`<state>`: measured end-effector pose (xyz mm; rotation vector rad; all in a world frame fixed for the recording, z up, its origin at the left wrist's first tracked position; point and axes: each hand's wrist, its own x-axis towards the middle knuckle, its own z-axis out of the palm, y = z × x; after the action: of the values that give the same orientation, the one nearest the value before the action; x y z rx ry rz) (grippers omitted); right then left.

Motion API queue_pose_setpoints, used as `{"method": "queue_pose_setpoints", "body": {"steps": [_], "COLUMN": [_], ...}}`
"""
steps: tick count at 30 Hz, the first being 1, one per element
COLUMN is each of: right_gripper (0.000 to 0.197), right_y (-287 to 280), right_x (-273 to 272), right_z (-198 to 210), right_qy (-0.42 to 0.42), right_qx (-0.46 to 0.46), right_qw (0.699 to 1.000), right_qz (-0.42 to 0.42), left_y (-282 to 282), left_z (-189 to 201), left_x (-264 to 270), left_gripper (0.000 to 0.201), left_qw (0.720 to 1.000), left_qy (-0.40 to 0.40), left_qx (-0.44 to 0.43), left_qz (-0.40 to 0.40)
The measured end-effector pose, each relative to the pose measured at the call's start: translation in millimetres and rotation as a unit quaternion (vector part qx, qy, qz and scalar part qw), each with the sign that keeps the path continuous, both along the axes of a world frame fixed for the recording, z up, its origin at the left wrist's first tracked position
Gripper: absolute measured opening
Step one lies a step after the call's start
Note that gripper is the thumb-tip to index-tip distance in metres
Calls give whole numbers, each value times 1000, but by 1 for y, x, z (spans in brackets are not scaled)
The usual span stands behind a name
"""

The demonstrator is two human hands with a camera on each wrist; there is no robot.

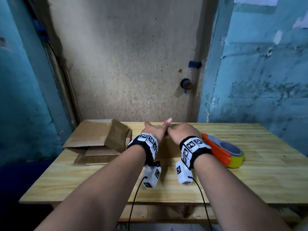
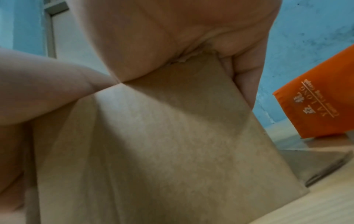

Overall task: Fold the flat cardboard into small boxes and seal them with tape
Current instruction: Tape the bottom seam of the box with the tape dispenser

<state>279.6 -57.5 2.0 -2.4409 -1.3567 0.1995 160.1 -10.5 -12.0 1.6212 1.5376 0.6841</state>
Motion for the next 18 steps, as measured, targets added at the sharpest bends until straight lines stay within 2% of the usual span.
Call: {"method": "queue_pose_setpoints", "body": {"steps": [5,9,14,18], "right_gripper": [49,58,62,53], "right_y": [1,0,-2,-2], "right_x": [5,11,18,22], "right_z": [-5,-8,-10,-14], "right_qy": [31,58,115,142], "right_qx": [19,38,67,82], "right_qw": [999,997,991,986], "right_qz": [-11,-20,-22,-25], "left_y": [1,5,21,22], "left_z": [-2,-3,-7,-3], "left_x": [0,0,2,3], "left_gripper": [133,129,87,51], "left_qw": [1000,1000,1000,999], "left_qy": [-10,-5,26,43], "left_qx": [-5,-12,-15,-2], "left_qz": [-4,3,6,-18]}}
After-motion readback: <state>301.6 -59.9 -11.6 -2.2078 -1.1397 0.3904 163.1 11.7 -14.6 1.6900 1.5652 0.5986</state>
